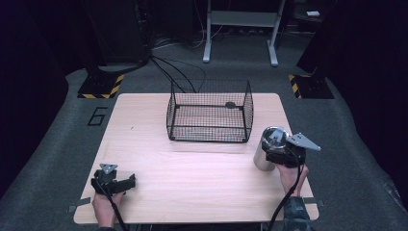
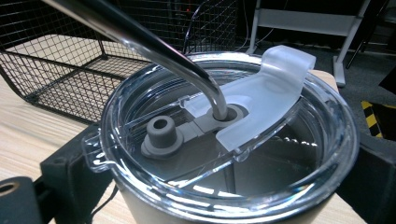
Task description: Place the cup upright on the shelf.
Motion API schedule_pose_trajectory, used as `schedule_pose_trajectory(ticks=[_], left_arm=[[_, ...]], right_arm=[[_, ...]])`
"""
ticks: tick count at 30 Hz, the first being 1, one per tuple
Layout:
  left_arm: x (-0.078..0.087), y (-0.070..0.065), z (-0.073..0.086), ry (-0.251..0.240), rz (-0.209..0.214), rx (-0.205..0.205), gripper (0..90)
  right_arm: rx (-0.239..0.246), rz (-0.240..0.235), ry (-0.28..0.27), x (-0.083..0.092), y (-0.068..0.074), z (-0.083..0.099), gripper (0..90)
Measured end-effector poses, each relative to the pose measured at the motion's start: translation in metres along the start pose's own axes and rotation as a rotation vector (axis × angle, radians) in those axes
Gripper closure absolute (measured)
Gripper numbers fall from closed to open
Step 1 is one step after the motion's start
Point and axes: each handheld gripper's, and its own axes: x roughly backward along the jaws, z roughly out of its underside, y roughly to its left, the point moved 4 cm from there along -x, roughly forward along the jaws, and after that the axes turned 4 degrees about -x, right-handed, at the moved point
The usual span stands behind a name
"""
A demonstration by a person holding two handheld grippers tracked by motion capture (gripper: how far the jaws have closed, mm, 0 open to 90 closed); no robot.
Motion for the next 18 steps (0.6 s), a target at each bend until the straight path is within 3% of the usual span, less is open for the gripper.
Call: schedule_pose_trajectory(ticks=[18], left_arm=[[0.0,0.0,0.0,0.0,0.0,0.0,0.6]], right_arm=[[0.004,-0.034,-0.017,0.0046,0.0064,-0.0086,3.6]])
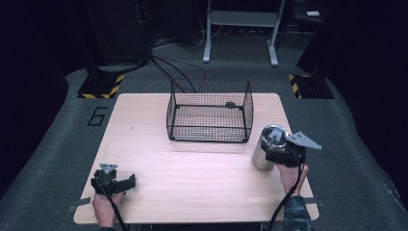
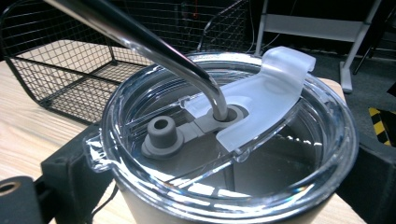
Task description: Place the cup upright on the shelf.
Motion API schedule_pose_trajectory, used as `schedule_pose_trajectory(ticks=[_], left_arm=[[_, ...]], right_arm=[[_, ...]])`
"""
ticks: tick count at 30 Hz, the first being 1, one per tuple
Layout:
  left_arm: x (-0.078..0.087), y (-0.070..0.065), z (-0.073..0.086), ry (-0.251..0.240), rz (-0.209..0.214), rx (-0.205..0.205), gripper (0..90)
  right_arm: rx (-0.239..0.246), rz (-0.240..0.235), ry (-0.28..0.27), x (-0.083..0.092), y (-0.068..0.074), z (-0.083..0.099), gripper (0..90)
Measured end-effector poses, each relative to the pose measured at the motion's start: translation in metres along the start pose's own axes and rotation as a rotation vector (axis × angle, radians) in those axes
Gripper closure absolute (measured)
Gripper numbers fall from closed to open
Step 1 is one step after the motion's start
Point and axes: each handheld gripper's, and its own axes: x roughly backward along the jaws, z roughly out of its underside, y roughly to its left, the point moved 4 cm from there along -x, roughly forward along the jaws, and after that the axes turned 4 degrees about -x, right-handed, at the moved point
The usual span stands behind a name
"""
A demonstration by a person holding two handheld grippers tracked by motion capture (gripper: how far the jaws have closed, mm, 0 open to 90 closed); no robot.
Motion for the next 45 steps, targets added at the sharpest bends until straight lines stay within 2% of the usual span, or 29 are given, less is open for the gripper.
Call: schedule_pose_trajectory(ticks=[13,19,45], left_arm=[[0.0,0.0,0.0,0.0,0.0,0.0,0.6],[0.0,0.0,0.0,0.0,0.0,0.0,0.6],[0.0,0.0,0.0,0.0,0.0,0.0,0.6]], right_arm=[[0.015,-0.057,0.007,-0.002,0.018,-0.01,3.6],[0.043,-0.084,0.01,-0.007,0.029,-0.015,3.6],[0.071,-0.178,0.018,-0.027,0.066,-0.034,3.6]])
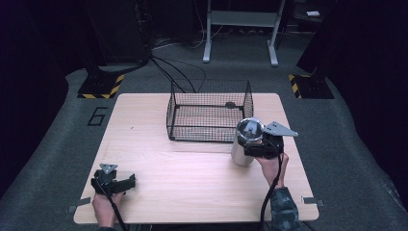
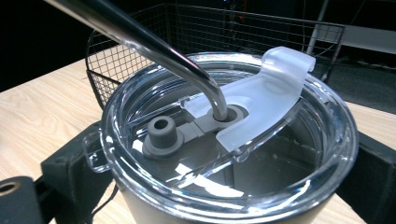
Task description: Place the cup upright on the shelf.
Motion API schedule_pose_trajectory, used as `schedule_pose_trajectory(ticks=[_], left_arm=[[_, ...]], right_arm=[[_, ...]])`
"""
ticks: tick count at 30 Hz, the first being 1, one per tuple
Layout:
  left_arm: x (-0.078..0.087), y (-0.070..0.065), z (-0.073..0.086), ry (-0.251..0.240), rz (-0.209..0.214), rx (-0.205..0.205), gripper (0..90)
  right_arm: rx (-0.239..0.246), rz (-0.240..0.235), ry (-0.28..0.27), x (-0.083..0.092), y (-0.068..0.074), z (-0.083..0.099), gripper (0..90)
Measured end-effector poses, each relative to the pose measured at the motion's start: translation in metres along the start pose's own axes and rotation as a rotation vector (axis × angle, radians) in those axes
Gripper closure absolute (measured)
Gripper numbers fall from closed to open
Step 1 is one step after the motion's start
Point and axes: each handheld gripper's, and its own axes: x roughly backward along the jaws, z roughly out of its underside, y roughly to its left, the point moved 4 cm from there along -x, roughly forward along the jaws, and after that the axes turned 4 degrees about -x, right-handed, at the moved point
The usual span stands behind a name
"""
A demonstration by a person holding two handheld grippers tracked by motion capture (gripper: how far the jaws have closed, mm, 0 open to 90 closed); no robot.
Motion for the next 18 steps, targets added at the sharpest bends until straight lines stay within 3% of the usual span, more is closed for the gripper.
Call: schedule_pose_trajectory(ticks=[18], left_arm=[[0.0,0.0,0.0,0.0,0.0,0.0,0.6]], right_arm=[[0.009,-0.044,-0.013,-0.006,0.011,-0.022,3.6]])
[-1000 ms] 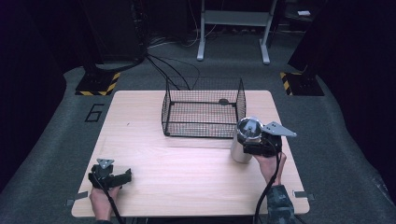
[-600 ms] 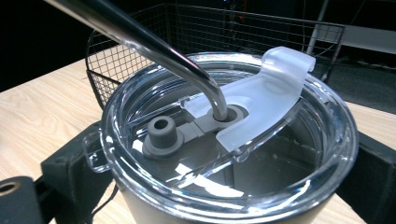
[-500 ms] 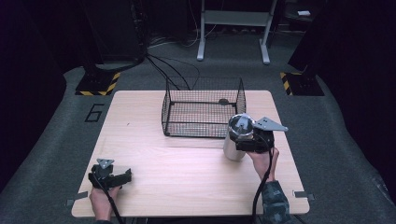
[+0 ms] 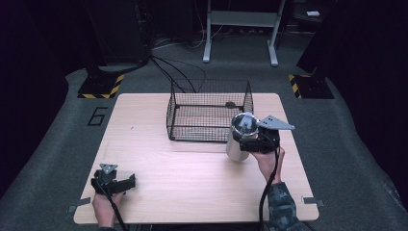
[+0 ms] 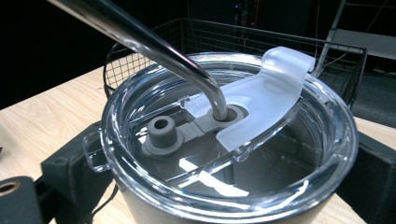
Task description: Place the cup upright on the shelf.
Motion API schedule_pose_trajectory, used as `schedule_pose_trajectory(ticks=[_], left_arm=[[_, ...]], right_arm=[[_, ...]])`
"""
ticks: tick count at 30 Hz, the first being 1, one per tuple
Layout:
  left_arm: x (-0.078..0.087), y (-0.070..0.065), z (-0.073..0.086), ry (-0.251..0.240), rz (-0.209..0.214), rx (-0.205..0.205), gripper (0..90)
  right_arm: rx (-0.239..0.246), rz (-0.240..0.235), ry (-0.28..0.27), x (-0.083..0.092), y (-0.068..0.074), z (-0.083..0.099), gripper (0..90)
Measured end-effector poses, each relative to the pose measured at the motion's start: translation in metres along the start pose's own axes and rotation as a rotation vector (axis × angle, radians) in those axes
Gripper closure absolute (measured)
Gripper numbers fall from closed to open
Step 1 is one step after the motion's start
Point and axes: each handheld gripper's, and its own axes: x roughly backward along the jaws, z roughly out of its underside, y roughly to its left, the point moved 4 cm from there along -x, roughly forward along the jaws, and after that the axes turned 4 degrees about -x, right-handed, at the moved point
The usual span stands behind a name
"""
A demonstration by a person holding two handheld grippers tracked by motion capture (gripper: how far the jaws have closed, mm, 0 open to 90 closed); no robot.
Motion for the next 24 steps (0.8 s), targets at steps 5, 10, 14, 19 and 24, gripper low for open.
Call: schedule_pose_trajectory(ticks=[5,10,14,19,24], left_arm=[[0.0,0.0,0.0,0.0,0.0,0.0,0.6],[0.0,0.0,0.0,0.0,0.0,0.0,0.6],[0.0,0.0,0.0,-0.002,-0.002,-0.003,0.6],[0.0,0.0,0.0,0.0,0.0,0.0,0.6],[0.0,0.0,0.0,0.0,0.0,0.0,0.6]], right_arm=[[0.005,-0.004,0.001,-0.003,0.002,-0.004,3.6],[0.01,-0.011,0.006,-0.007,0.003,-0.01,3.6],[0.015,-0.012,0.009,-0.008,0.004,-0.013,3.6],[0.018,-0.018,0.008,-0.01,0.004,-0.016,3.6],[0.019,-0.025,0.011,-0.011,0.004,-0.021,3.6]])
